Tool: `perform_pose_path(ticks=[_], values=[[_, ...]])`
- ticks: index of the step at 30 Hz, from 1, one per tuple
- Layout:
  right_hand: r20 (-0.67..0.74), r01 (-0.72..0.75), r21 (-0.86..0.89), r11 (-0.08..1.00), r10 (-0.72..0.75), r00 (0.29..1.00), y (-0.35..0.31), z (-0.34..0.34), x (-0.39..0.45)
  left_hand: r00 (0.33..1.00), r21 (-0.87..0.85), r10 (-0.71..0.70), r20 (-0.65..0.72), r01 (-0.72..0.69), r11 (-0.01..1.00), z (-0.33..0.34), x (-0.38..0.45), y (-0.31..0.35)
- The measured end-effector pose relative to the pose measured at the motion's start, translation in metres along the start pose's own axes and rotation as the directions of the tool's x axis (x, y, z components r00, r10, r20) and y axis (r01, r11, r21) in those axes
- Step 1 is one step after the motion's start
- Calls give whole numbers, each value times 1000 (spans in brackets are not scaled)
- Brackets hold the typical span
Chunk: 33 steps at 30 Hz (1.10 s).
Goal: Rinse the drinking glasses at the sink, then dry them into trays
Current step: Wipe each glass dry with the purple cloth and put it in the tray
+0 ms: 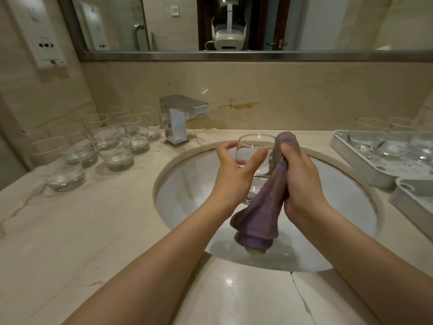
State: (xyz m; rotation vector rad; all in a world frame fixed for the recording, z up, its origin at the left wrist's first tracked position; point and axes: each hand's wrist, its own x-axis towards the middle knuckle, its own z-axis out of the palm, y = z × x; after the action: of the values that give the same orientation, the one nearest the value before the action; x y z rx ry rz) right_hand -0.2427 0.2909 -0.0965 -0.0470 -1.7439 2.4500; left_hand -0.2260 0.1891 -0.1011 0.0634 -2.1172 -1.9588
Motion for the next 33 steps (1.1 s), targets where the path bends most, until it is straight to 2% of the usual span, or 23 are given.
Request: perform_pose_path(ticks=[2,4,5,6,7,8,9,11,13,15,16,18,20,22,24,26,28,30,32,33], values=[[67,257,-227,939,-248,966,5,3,-9,998,-80,-57,-16,55,995,0,3,-4],[205,539,-432,723,-503,840,17,8,-17,991,-184,-120,-61,107,977,1,3,-4],[269,635,-477,608,-586,764,25,10,-19,987,-225,-138,-82,117,967,2,2,-3],[308,693,-492,528,-639,705,31,11,-19,987,-251,-135,-87,109,962,2,2,-2],[305,719,-483,500,-673,673,33,10,-17,988,-264,-130,-83,103,959,2,1,-1],[271,724,-457,516,-695,666,31,10,-15,990,-265,-118,-80,93,960,4,-1,1],[214,706,-428,565,-695,686,27,8,-11,992,-251,-109,-70,88,964,7,-3,1],[88,581,-352,734,-592,801,14,3,-4,995,-204,-91,-31,83,975,13,-7,1],[22,361,-137,923,-361,932,4,0,1,999,-150,-53,-4,52,987,16,-9,-1],[12,79,99,992,-81,997,0,0,4,999,-132,-40,26,43,990,15,-10,-1],[29,-34,158,987,30,999,0,0,5,998,-130,-38,45,44,990,13,-9,-1],[44,-164,175,971,158,986,2,-3,10,994,-98,-35,99,45,994,11,-8,1],[15,-211,173,962,212,977,4,-5,12,989,23,-35,147,32,999,11,-8,1],[-7,-224,168,960,229,973,4,-6,12,992,111,-14,122,0,994,9,-6,0],[-10,-198,136,971,201,980,2,-5,10,997,123,24,68,-33,992,6,-4,-3],[-6,-73,22,997,73,997,0,-2,4,999,63,29,18,-31,998,5,-2,-5],[45,218,-198,956,-213,976,1,2,-5,999,-48,-35,-23,34,998,4,1,-6],[202,544,-405,735,-508,837,11,6,-15,991,-181,-121,-61,108,978,3,6,-9],[338,718,-496,488,-653,677,25,9,-16,986,-278,-149,-78,122,953,3,7,-8],[358,753,-504,424,-690,629,28,8,-14,986,-299,-150,-71,123,946,4,6,-7]])
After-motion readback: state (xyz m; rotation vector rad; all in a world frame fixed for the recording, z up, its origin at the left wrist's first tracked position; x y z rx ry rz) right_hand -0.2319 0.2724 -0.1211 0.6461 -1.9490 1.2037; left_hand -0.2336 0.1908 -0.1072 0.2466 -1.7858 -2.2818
